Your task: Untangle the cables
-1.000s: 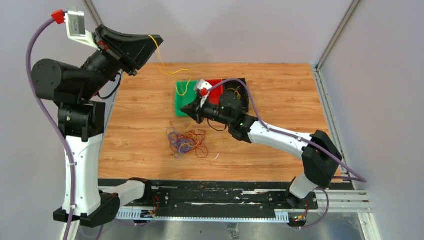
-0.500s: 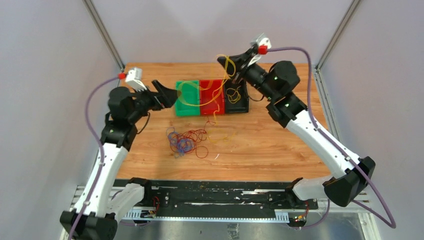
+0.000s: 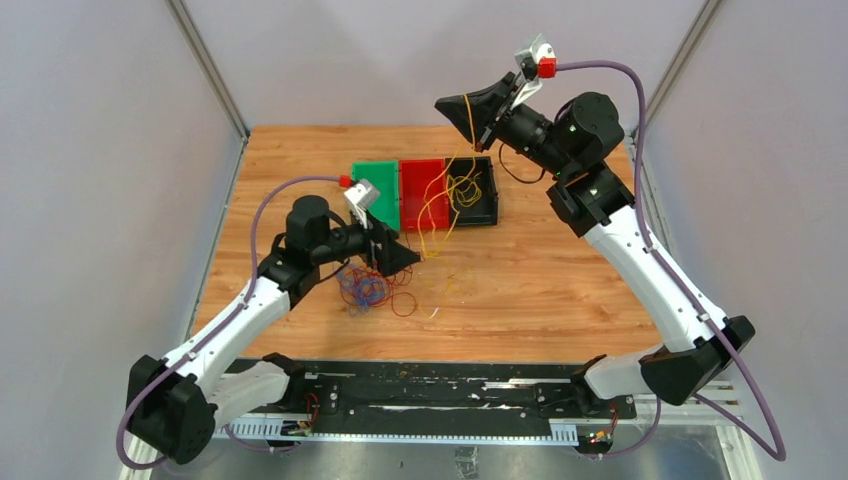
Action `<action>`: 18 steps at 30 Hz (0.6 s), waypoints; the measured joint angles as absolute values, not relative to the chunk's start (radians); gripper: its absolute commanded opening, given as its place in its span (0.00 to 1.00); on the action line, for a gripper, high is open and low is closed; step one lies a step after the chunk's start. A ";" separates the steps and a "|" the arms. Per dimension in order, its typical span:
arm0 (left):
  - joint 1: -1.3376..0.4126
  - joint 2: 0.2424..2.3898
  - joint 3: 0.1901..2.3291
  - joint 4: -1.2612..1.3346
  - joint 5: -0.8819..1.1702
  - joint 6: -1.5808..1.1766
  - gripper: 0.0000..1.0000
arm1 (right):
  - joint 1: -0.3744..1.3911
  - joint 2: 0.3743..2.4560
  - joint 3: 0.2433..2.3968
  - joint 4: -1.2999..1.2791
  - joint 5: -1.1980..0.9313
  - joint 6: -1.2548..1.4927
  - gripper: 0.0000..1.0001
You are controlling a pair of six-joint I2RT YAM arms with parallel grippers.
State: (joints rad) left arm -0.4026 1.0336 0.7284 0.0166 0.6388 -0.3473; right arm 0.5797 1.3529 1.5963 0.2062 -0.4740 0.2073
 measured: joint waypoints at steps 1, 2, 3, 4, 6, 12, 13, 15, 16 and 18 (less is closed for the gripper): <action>-0.434 1.034 0.722 0.033 0.654 -0.297 1.00 | 0.580 1.356 1.596 0.201 -0.486 0.217 0.00; -0.459 1.037 0.719 0.044 0.669 -0.260 1.00 | 0.579 1.358 1.597 0.194 -0.496 0.225 0.00; -0.484 1.044 0.717 0.051 0.682 -0.223 1.00 | 0.579 1.361 1.599 0.185 -0.509 0.235 0.00; -0.503 1.055 0.717 0.060 0.696 -0.190 1.00 | 0.579 1.367 1.606 0.173 -0.525 0.246 0.00; -0.523 1.091 0.720 0.075 0.702 -0.135 0.99 | 0.579 1.375 1.622 0.159 -0.552 0.269 0.00; -0.525 1.227 0.769 0.082 0.689 -0.047 0.87 | 0.579 1.379 1.668 0.147 -0.624 0.322 0.00; -0.525 1.251 0.780 0.083 0.698 -0.035 0.83 | 0.579 1.380 1.682 0.140 -0.632 0.327 0.00; -0.525 1.292 0.799 0.088 0.718 -0.022 0.66 | 0.579 1.380 1.706 0.132 -0.645 0.334 0.00; -0.525 1.311 0.809 0.090 0.727 -0.016 0.57 | 0.579 1.382 1.717 0.131 -0.648 0.336 0.00; -0.525 1.345 0.826 0.097 0.741 -0.010 0.44 | 0.579 1.384 1.737 0.128 -0.656 0.340 0.00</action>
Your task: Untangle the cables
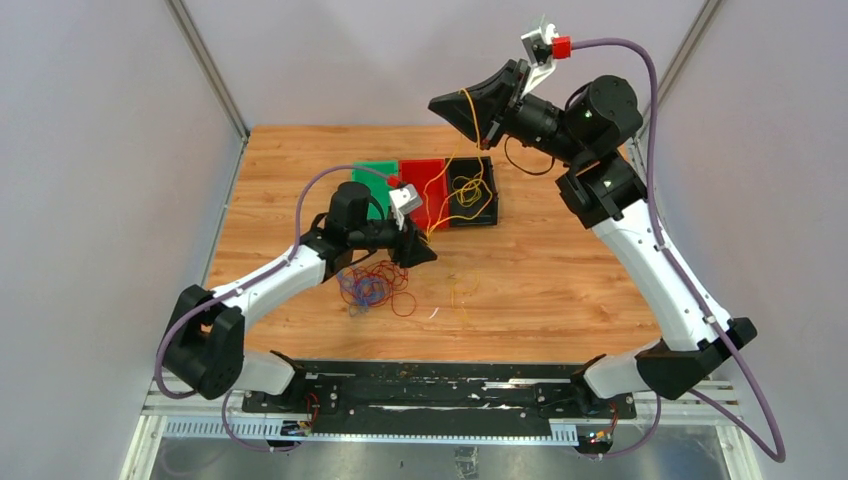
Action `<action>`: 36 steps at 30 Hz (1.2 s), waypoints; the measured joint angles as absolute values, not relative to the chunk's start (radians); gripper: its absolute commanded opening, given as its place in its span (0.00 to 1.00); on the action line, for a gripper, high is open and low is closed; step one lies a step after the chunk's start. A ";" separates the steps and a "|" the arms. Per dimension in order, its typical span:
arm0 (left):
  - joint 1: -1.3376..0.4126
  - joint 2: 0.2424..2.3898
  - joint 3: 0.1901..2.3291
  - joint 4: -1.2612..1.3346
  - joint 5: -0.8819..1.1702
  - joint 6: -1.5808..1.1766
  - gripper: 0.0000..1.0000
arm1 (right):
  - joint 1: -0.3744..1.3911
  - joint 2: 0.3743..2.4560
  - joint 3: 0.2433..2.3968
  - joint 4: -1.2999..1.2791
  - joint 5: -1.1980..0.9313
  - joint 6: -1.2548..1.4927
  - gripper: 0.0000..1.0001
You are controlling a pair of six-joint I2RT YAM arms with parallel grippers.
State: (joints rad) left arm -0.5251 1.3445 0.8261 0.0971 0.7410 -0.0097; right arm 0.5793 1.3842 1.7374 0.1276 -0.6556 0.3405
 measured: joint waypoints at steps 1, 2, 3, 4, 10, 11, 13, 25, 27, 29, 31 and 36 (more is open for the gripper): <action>-0.525 1.357 0.833 0.100 0.749 -0.007 0.36 | 0.579 1.386 1.747 0.124 -0.656 0.341 0.00; -0.525 1.367 0.838 0.104 0.760 -0.001 0.26 | 0.578 1.390 1.758 0.117 -0.656 0.342 0.00; -0.525 1.372 0.838 0.106 0.768 0.004 0.18 | 0.572 1.395 1.774 0.104 -0.656 0.341 0.00; -0.525 1.374 0.838 0.105 0.773 0.000 0.09 | 0.564 1.402 1.792 0.091 -0.655 0.341 0.00; -0.525 1.357 0.789 0.128 0.727 0.007 0.00 | 0.399 1.439 1.911 0.005 -0.611 0.348 0.00; -0.525 1.351 0.768 0.130 0.711 0.006 0.00 | 0.343 1.439 1.922 -0.006 -0.599 0.354 0.00; -0.525 1.341 0.726 0.128 0.680 -0.001 0.00 | 0.248 1.439 1.932 -0.014 -0.584 0.374 0.00; -0.525 1.251 0.609 0.126 0.509 -0.116 0.29 | -0.153 1.479 1.912 -0.032 -0.675 0.480 0.00; -0.525 1.234 0.607 0.128 0.491 -0.137 0.45 | -0.151 1.482 1.871 -0.029 -0.709 0.482 0.00; -0.525 1.221 0.606 0.127 0.477 -0.146 0.78 | -0.149 1.489 1.835 -0.027 -0.726 0.482 0.00; -0.525 1.211 0.606 0.124 0.461 -0.165 0.99 | -0.140 1.498 1.808 -0.027 -0.735 0.480 0.00; -0.525 1.161 0.607 0.079 0.442 -0.200 1.00 | -0.064 1.518 1.768 -0.023 -0.749 0.459 0.00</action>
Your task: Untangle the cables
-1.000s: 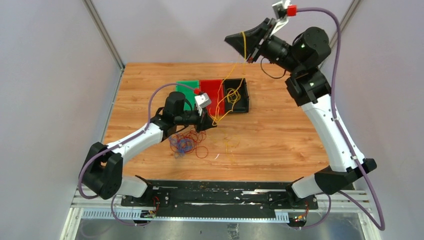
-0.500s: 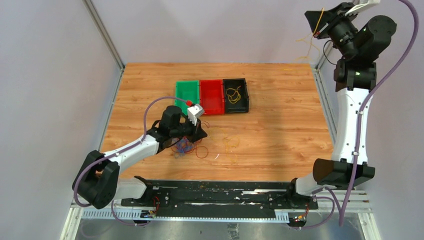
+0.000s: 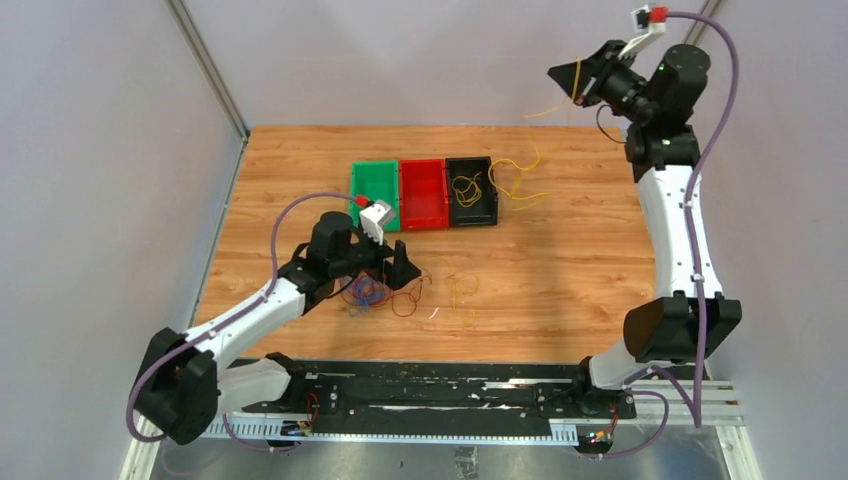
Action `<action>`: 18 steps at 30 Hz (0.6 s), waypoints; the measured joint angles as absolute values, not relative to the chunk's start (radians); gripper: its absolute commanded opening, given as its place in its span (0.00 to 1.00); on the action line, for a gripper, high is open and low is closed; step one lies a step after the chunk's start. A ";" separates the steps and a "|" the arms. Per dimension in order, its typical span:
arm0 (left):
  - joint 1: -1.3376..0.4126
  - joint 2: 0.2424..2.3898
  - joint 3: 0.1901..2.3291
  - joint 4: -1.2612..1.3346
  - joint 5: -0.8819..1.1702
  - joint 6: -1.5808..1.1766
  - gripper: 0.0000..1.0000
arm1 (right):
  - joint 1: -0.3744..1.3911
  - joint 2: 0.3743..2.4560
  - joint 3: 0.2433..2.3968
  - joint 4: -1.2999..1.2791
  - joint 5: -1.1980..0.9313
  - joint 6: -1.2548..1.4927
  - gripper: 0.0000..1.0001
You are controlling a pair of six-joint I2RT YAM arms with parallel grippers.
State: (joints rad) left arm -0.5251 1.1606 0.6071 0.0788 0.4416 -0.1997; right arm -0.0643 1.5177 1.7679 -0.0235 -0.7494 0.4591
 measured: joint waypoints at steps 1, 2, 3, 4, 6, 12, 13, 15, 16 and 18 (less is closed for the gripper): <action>-0.525 1.139 0.611 0.060 0.429 -0.207 1.00 | -0.039 1.522 1.763 -0.019 -0.752 0.452 0.00; -0.525 1.111 0.618 0.038 0.408 -0.216 1.00 | -0.011 1.527 1.758 -0.014 -0.755 0.444 0.00; -0.525 1.087 0.627 0.017 0.390 -0.220 1.00 | 0.013 1.532 1.755 -0.011 -0.757 0.435 0.00; -0.525 1.057 0.643 -0.018 0.355 -0.228 1.00 | 0.043 1.541 1.753 -0.007 -0.759 0.426 0.00; -0.525 0.991 0.684 -0.087 0.268 -0.249 1.00 | 0.096 1.567 1.753 0.005 -0.759 0.411 0.00; -0.525 0.850 0.743 -0.231 -0.002 -0.326 1.00 | 0.178 1.667 1.754 0.039 -0.756 0.392 0.00; -0.525 0.833 0.743 -0.261 -0.046 -0.339 1.00 | 0.187 1.691 1.757 0.041 -0.756 0.390 0.00; -0.525 0.813 0.742 -0.302 -0.100 -0.355 1.00 | 0.197 1.733 1.771 0.043 -0.751 0.388 0.00; -0.525 0.804 0.740 -0.324 -0.130 -0.363 1.00 | 0.202 1.757 1.786 0.042 -0.747 0.388 0.00; -0.525 0.789 0.739 -0.356 -0.170 -0.375 1.00 | 0.210 1.805 1.832 0.036 -0.735 0.388 0.00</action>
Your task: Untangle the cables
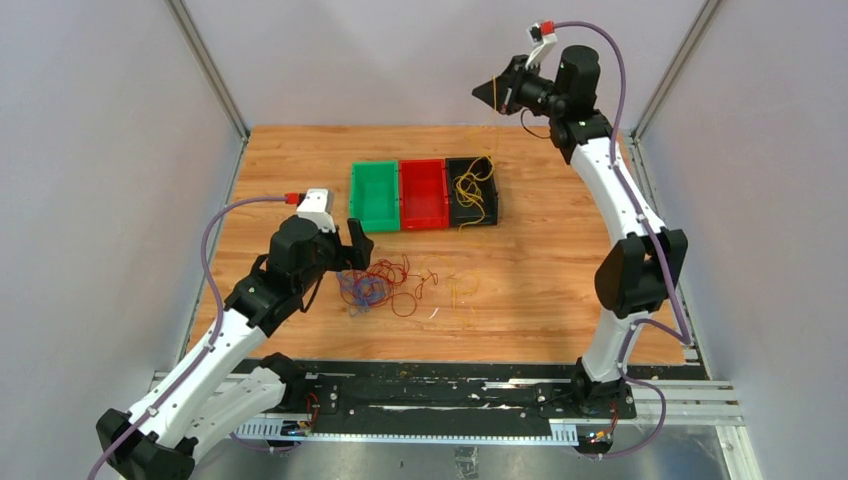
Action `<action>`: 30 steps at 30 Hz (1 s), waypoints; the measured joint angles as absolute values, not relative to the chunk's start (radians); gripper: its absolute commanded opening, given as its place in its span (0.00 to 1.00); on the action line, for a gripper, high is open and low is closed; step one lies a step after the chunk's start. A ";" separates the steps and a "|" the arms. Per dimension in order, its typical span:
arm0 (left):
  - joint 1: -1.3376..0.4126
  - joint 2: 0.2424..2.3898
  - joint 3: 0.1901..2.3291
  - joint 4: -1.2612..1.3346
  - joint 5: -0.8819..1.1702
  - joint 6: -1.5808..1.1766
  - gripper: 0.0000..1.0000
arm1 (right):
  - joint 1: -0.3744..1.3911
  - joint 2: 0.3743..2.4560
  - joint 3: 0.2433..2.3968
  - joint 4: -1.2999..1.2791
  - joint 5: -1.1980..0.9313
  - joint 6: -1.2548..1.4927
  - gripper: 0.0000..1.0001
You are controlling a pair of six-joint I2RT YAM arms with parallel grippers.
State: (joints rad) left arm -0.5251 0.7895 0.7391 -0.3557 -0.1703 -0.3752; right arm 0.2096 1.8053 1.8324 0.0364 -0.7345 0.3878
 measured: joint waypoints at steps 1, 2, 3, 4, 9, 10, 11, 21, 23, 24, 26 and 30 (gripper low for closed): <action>-0.525 0.783 0.739 -0.368 -0.187 -0.378 1.00 | 0.213 1.831 1.869 0.031 -0.730 0.389 0.00; -0.525 0.780 0.739 -0.376 -0.199 -0.379 1.00 | 0.214 1.847 1.900 0.027 -0.727 0.389 0.00; -0.525 0.775 0.738 -0.384 -0.212 -0.380 1.00 | 0.215 1.868 1.946 0.015 -0.722 0.388 0.00; -0.525 0.772 0.738 -0.391 -0.223 -0.380 1.00 | 0.216 1.886 1.998 0.006 -0.715 0.389 0.00; -0.525 0.769 0.738 -0.406 -0.258 -0.382 1.00 | 0.216 1.903 2.188 -0.015 -0.707 0.403 0.00; -0.525 0.769 0.738 -0.406 -0.261 -0.382 1.00 | 0.216 1.900 2.216 -0.014 -0.707 0.405 0.00; -0.525 0.769 0.738 -0.406 -0.266 -0.382 1.00 | 0.216 1.895 2.235 -0.012 -0.707 0.408 0.00; -0.525 0.760 0.733 -0.407 -0.296 -0.382 1.00 | 0.216 1.890 2.233 -0.014 -0.706 0.412 0.00; -0.525 0.759 0.727 -0.407 -0.300 -0.383 1.00 | 0.216 1.907 2.226 -0.008 -0.706 0.415 0.00; -0.525 0.759 0.725 -0.408 -0.300 -0.383 1.00 | 0.216 1.917 2.226 -0.004 -0.706 0.416 0.00; -0.525 0.759 0.723 -0.410 -0.301 -0.383 1.00 | 0.216 1.947 2.226 0.003 -0.702 0.417 0.00; -0.525 0.759 0.723 -0.410 -0.304 -0.383 1.00 | 0.216 2.015 2.233 -0.001 -0.670 0.416 0.00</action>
